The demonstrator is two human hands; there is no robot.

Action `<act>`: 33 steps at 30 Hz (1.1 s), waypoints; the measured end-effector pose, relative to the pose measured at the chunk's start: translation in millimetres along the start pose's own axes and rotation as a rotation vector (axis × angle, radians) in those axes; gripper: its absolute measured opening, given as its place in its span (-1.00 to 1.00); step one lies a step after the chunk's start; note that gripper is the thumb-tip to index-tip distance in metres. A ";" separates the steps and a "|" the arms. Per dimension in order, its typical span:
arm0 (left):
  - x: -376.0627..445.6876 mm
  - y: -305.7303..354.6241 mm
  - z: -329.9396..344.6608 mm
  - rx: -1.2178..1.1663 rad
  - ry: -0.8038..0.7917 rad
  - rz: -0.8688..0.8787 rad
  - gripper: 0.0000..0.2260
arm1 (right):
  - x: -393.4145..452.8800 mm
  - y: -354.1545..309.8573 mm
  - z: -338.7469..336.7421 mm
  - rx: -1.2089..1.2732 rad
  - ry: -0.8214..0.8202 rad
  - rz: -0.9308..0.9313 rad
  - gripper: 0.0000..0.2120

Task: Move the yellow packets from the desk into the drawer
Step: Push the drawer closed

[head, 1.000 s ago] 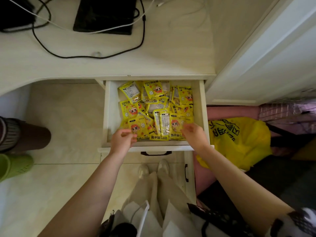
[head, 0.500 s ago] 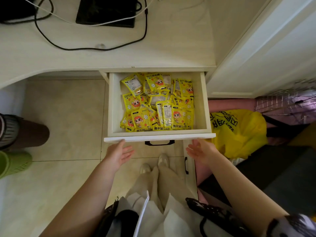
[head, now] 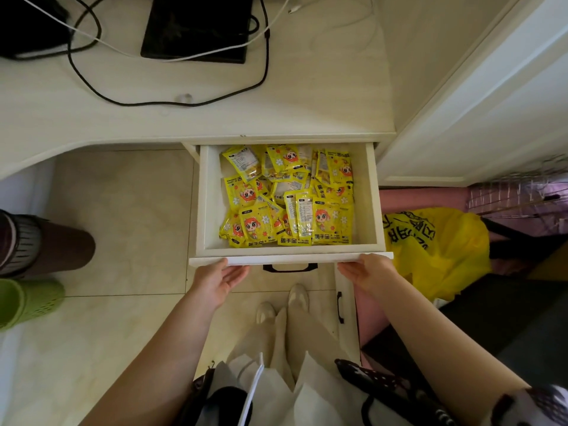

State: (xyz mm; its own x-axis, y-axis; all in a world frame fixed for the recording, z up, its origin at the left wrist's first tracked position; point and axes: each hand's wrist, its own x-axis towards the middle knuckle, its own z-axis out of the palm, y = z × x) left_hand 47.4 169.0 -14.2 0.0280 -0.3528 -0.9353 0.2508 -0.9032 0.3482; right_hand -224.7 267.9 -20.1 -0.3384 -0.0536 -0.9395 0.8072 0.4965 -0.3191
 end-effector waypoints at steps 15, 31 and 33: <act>17.5 44.7 42.8 -0.044 0.051 0.051 -0.71 | 11.1 -46.6 39.1 0.046 0.004 0.015 -0.71; 57.6 137.1 111.5 -0.020 -0.013 0.071 -0.84 | 28.3 -134.2 111.5 -0.040 -0.008 -0.128 -0.83; 65.2 147.7 117.7 -0.024 -0.034 0.077 -0.84 | 31.5 -144.0 121.0 -0.041 -0.007 -0.141 -0.83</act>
State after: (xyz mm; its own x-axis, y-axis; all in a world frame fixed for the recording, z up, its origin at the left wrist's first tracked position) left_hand -27.6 -16.1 -16.3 0.0156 -0.4294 -0.9030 0.2723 -0.8671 0.4171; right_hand -293.1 89.9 -18.9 -0.4434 -0.1307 -0.8867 0.7315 0.5189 -0.4423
